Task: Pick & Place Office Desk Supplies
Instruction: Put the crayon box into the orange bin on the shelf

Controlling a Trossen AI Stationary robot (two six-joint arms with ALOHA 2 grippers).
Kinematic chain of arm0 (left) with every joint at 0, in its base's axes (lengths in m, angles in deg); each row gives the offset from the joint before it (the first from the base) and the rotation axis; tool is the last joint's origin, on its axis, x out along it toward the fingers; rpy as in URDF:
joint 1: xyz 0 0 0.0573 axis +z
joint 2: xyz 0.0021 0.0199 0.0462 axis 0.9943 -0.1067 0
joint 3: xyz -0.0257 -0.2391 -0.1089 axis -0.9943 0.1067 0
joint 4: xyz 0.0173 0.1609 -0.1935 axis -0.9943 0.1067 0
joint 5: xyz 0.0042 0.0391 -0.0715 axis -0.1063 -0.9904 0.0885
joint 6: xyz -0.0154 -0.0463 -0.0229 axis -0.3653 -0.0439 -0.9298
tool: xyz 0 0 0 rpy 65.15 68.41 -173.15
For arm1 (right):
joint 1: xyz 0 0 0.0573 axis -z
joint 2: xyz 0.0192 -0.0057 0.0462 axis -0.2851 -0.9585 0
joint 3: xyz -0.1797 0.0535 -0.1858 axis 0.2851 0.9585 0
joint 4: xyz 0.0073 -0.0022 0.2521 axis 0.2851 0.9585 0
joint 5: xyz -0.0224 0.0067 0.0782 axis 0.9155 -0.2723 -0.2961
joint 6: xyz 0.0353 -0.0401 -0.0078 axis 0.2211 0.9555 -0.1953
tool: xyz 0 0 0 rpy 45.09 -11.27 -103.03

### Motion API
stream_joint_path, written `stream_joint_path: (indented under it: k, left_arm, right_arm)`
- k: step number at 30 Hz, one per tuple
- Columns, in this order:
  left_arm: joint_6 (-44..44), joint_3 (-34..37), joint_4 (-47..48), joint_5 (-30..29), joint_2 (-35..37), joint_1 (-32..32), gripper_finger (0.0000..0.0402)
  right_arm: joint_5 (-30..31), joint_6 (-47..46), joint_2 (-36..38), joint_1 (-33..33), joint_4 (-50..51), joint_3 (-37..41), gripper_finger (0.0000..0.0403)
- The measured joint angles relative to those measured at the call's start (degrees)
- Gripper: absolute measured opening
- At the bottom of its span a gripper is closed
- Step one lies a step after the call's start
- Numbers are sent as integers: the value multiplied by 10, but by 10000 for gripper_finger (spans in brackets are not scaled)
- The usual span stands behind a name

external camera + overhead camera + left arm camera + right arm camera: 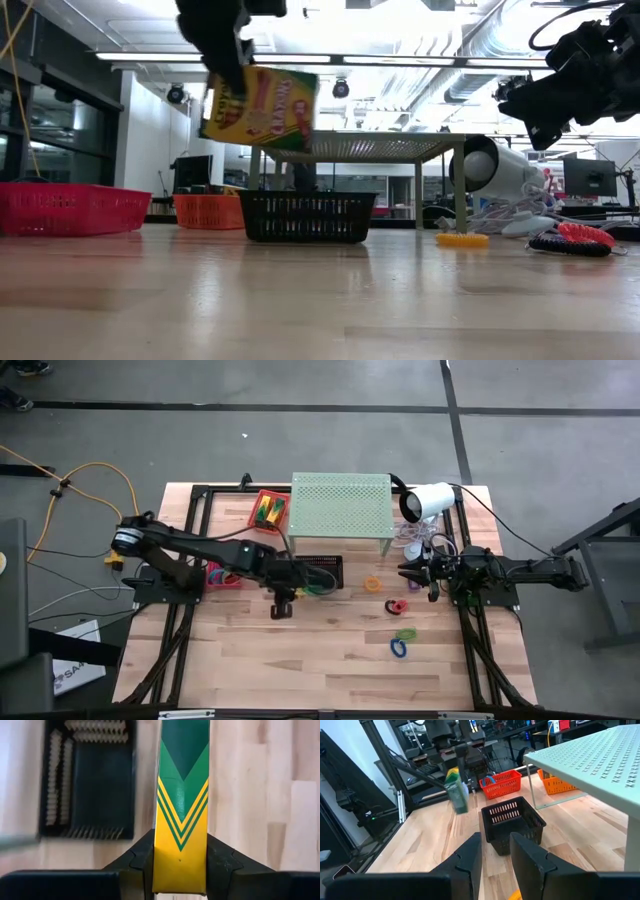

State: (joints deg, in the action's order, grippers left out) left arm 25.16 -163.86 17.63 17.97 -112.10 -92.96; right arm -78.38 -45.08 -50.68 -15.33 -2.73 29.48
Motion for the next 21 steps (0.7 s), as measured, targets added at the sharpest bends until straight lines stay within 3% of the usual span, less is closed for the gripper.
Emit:
stream_joint_path:
  k: [14, 21]
  left_arm:
    - [-304, 0, 240, -147, 81, 2, 108]
    - [-448, 0, 320, -197, 105, 41, 108]
  right_arm:
    - [0, 0, 0, 0, 0, 0, 90]
    - [0, 0, 0, 0, 0, 0, 90]
